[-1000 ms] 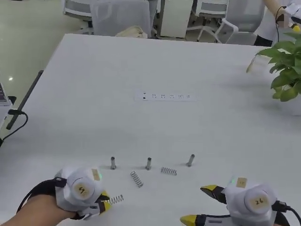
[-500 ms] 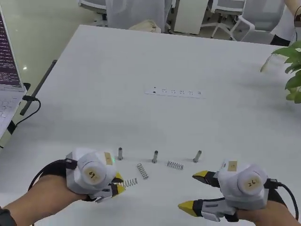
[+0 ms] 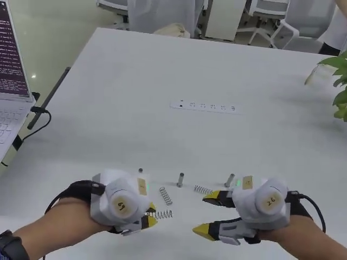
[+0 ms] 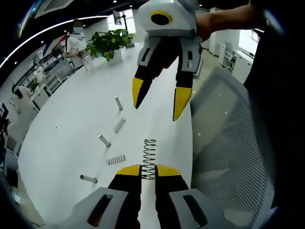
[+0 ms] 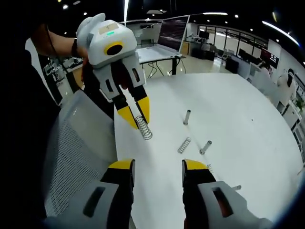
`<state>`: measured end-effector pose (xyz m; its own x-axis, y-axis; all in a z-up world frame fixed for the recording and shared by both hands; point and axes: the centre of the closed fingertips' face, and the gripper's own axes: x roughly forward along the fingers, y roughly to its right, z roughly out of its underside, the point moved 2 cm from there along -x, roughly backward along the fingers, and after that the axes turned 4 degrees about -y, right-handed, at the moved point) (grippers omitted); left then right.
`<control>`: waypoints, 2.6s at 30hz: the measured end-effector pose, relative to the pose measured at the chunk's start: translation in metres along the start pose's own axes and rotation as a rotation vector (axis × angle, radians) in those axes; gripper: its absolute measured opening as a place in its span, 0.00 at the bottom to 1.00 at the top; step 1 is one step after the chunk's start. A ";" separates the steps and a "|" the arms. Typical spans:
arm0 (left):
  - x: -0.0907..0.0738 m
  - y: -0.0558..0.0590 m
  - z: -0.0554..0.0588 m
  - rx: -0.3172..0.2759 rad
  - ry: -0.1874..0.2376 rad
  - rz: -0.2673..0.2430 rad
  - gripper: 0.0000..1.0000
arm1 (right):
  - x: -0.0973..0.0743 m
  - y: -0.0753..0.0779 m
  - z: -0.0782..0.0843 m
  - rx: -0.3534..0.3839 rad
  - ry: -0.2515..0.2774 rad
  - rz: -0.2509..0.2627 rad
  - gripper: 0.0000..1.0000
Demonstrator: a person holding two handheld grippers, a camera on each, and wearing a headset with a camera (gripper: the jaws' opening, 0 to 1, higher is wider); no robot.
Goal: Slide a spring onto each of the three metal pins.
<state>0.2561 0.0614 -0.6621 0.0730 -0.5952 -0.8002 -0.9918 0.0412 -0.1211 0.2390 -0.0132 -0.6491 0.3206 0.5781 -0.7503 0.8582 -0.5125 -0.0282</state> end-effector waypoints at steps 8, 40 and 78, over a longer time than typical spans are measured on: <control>0.002 0.008 -0.013 0.055 0.000 0.016 0.02 | 0.007 -0.013 -0.010 -0.026 0.023 -0.048 0.30; 0.005 0.022 -0.028 0.125 0.029 0.064 0.02 | 0.007 -0.027 -0.006 -0.001 0.076 -0.106 0.10; 0.009 0.010 -0.063 -0.033 0.240 0.044 0.02 | -0.025 -0.012 -0.039 -0.174 0.010 -0.084 0.09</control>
<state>0.2408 0.0060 -0.6342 0.0063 -0.7670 -0.6416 -0.9967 0.0474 -0.0664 0.2362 0.0034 -0.6042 0.2483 0.6208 -0.7436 0.9380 -0.3457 0.0247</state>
